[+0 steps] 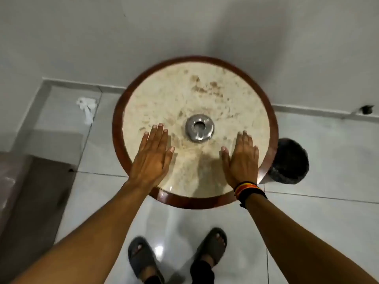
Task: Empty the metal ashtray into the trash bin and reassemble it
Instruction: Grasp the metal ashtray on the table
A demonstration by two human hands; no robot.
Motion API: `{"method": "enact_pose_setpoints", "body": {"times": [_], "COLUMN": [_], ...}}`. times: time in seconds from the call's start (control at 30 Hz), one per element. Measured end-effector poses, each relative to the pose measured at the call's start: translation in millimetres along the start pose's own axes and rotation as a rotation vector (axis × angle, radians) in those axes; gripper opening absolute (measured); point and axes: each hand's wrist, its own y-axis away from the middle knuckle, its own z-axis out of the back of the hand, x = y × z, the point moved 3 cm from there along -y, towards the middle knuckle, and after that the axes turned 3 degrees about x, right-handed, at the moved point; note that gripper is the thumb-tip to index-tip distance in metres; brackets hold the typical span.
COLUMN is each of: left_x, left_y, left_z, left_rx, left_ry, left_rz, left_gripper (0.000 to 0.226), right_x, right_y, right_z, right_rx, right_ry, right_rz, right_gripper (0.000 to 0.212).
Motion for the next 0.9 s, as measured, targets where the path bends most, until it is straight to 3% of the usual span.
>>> {"method": "enact_pose_setpoints", "body": {"times": [0.1,0.23,0.43,0.7,0.9], "left_x": [11.8,19.1,11.0,16.7,19.9], "left_y": [0.2,-3.6,-10.1,-13.1,-11.8], "left_z": [-47.8,-79.2,-85.5,-85.7,-89.2], "left_rx": [0.031,-0.013,-0.136,-0.149,-0.161], "left_ry": [0.02,-0.013,-0.103,-0.078,-0.083], "left_rz": [0.06,0.098,0.134,0.129,0.119], "left_gripper": [0.075,0.074,0.066,0.066,0.065], "right_x": [-20.8,-27.3,9.9,81.8,79.3], "right_y": [8.6,19.0,-16.0,-91.3,-93.1], "right_z": [-48.9,-65.6,-33.8,-44.0,-43.4], "right_rx": [0.09,0.047,-0.04,0.183,0.184], "right_ry": [0.007,0.025,-0.147,-0.084,-0.082], "right_rz": [-0.06,-0.02,0.031,0.167,0.172], "right_gripper": [0.073,0.076,0.085,0.097,0.091]}}
